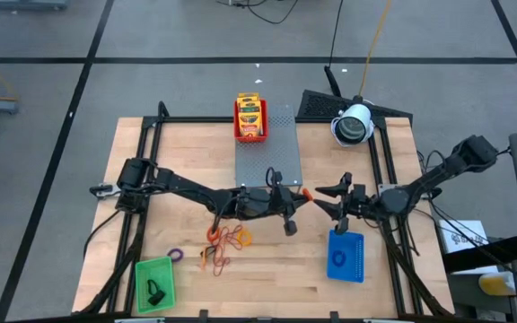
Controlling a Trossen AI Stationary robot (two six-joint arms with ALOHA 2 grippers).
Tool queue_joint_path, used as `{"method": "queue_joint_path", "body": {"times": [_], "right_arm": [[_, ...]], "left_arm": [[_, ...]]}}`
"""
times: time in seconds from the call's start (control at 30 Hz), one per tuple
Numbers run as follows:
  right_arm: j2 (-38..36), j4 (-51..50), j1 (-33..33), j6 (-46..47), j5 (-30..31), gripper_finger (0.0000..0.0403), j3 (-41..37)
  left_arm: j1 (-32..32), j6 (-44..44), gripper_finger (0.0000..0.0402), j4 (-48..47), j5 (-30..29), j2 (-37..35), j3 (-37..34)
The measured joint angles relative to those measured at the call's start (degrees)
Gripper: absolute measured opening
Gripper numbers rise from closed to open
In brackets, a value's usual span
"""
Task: Pick & Place Office Desk Supplies
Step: Put the orange spring keychain into the blue bin
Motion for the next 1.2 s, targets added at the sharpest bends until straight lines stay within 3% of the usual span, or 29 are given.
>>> {"method": "queue_joint_path", "body": {"times": [0.23,0.43,0.73,0.97,1.1,1.2], "right_arm": [[2.5,2.7,-1.8,1.1,-2.3,0.0164,0.1],[4.8,4.4,-3.6,2.6,-6.0,0.0161,0.8],[9.4,4.4,-3.8,0.4,-6.2,0.0153,4.0],[9.5,4.2,-3.8,0.1,-6.1,0.0098,4.0],[9.5,4.2,-3.8,-0.7,-6.1,0.0031,4.0],[9.5,4.2,-3.8,-1.0,-6.1,0.0016,4.0]], "left_arm": [[0.0,0.0,0.0023,0.3,0.0,0.0,0.0],[0.0,0.0,0.0006,0.3,0.1,0.0,0.0],[0.0,0.0,0.0028,-0.3,0.1,0.0,0.0],[-0.1,0.0,0.0021,-0.9,0.2,0.0,0.0],[-0.5,0.6,0.0045,-0.9,0.2,0.0,0.0],[-0.9,1.5,0.0074,-0.9,0.2,0.0,0.0]]}}
